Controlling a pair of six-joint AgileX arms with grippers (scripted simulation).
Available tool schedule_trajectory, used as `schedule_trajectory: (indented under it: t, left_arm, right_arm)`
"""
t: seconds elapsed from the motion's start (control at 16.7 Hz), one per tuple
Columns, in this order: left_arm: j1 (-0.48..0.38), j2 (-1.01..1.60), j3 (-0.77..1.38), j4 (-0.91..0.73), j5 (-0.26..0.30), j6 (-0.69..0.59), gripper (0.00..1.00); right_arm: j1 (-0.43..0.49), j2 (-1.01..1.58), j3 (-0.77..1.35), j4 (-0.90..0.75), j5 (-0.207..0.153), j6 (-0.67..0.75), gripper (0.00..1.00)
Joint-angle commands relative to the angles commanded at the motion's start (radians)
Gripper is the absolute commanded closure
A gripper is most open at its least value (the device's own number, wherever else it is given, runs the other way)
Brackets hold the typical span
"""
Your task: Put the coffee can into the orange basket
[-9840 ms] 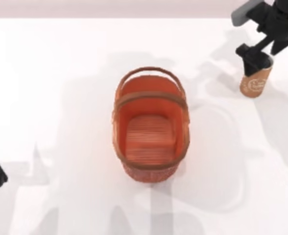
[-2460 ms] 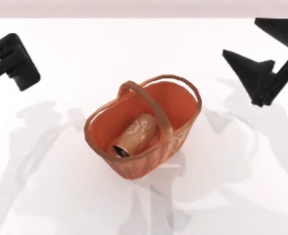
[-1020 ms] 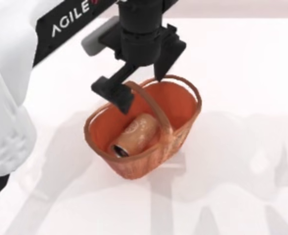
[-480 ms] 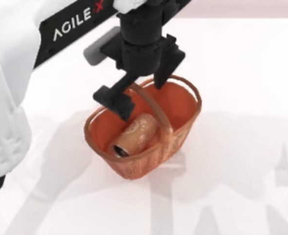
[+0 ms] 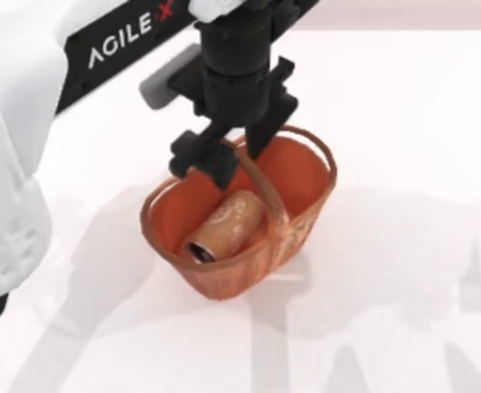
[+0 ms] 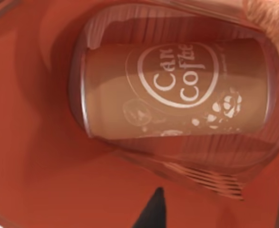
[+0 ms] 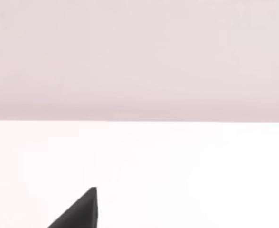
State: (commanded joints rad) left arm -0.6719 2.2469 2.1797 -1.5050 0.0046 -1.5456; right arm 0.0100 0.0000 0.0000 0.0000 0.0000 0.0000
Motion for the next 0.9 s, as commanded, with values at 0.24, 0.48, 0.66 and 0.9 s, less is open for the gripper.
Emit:
schedule_trajectory:
  t: [0.24, 0.48, 0.66, 0.9]
  left_arm:
    - [0.0, 0.0, 0.0, 0.0, 0.0, 0.0, 0.9]
    - [0.0, 0.0, 0.0, 0.0, 0.0, 0.0, 1.0]
    - [0.0, 0.0, 0.0, 0.0, 0.0, 0.0, 1.0]
    - [0.0, 0.0, 0.0, 0.0, 0.0, 0.0, 1.0]
  right_arm:
    - [0.0, 0.0, 0.0, 0.0, 0.0, 0.0, 0.0]
    - [0.0, 0.0, 0.0, 0.0, 0.0, 0.0, 0.0]
    - [0.0, 0.0, 0.0, 0.0, 0.0, 0.0, 0.0]
    - [0.0, 0.0, 0.0, 0.0, 0.0, 0.0, 0.0]
